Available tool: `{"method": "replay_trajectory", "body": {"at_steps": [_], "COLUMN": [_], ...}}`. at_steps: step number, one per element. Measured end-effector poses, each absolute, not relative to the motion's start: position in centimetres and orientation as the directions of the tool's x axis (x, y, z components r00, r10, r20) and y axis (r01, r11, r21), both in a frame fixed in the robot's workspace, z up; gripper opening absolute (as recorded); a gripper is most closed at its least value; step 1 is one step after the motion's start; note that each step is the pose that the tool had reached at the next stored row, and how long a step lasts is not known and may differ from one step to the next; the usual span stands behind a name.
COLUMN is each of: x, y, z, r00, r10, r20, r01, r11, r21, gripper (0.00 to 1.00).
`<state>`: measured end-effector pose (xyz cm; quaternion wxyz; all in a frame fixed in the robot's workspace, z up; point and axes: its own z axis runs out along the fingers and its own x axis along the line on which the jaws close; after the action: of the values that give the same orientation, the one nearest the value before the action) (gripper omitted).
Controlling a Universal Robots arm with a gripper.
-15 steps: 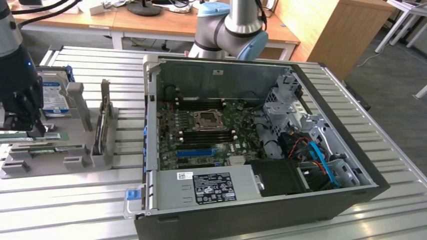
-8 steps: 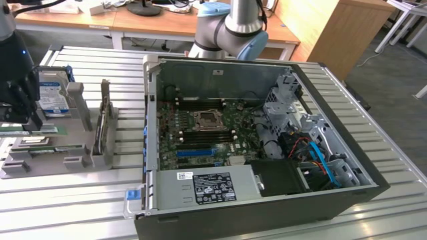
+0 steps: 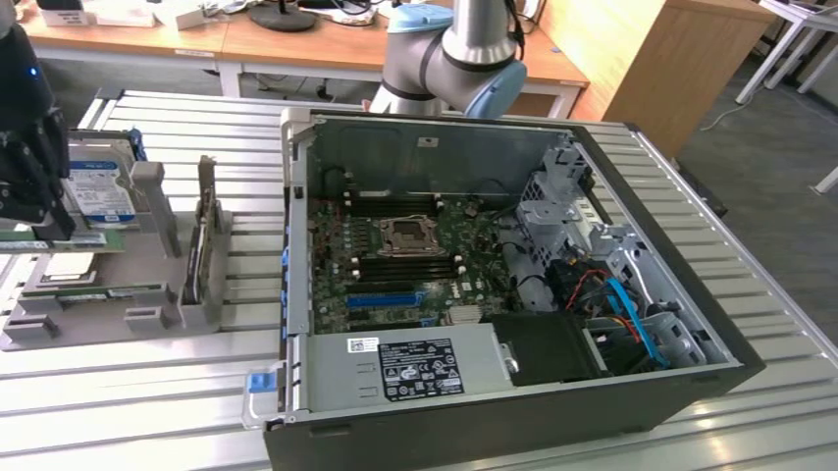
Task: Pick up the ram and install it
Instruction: 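Pick up the ram and move it above insertion slot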
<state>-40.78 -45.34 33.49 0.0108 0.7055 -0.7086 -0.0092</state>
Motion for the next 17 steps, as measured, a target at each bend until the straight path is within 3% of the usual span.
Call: {"method": "replay_trajectory", "body": {"at_steps": [17], "x": [-40.6], "y": [-45.3], "z": [37.8], "r00": [-0.004], "r10": [-1.000], "r20": [0.002], "r01": [-1.000], "r11": [0.004], "r21": [0.028], "gripper": [0.12]}}
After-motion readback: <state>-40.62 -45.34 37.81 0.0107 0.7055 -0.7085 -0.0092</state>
